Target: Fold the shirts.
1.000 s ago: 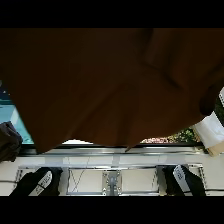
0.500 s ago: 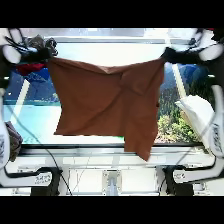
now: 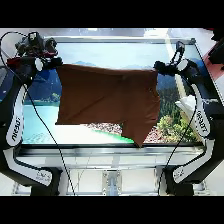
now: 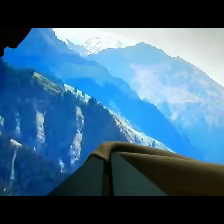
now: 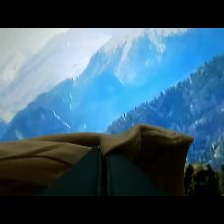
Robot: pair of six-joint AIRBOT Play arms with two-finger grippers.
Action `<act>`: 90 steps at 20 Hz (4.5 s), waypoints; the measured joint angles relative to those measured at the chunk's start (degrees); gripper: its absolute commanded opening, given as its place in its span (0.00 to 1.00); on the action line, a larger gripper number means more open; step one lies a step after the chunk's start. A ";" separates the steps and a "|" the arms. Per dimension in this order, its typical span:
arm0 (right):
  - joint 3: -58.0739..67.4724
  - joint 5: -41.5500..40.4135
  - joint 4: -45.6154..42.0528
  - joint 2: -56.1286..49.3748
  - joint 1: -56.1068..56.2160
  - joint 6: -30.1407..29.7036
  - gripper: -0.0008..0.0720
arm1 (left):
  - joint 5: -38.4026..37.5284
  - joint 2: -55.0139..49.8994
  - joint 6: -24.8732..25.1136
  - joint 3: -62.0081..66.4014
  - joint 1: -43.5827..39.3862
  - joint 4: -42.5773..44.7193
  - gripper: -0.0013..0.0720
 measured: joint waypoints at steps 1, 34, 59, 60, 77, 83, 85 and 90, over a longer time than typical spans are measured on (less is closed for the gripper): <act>0.02 2.45 -0.87 0.00 0.17 -0.46 0.05 | -1.09 -0.17 -0.20 0.00 0.00 0.94 0.03; -53.51 18.47 11.78 31.78 -6.23 -4.09 0.60 | -23.52 19.78 6.82 -12.41 4.59 2.80 0.41; -57.31 10.51 26.47 54.77 -6.91 -8.79 0.05 | -23.74 32.00 -2.34 -44.59 14.14 -11.85 0.39; -57.07 11.08 26.18 55.45 -7.23 -8.68 0.05 | -23.61 33.59 -3.08 -48.68 14.40 -14.80 0.39; -56.46 13.20 25.57 57.02 -7.98 -8.70 0.05 | -17.44 38.01 3.30 -68.17 14.93 -44.92 0.40; -56.46 13.20 25.94 57.02 -7.98 -8.74 0.05 | -15.98 37.99 3.23 -68.35 14.93 -45.00 0.74; -56.46 13.20 26.03 57.02 -7.98 -8.81 0.05 | -15.91 37.97 3.08 -68.37 14.93 -44.81 0.74; -56.46 13.05 26.36 57.07 -7.98 -8.85 0.05 | -13.79 37.42 0.72 -68.37 14.93 -44.41 0.65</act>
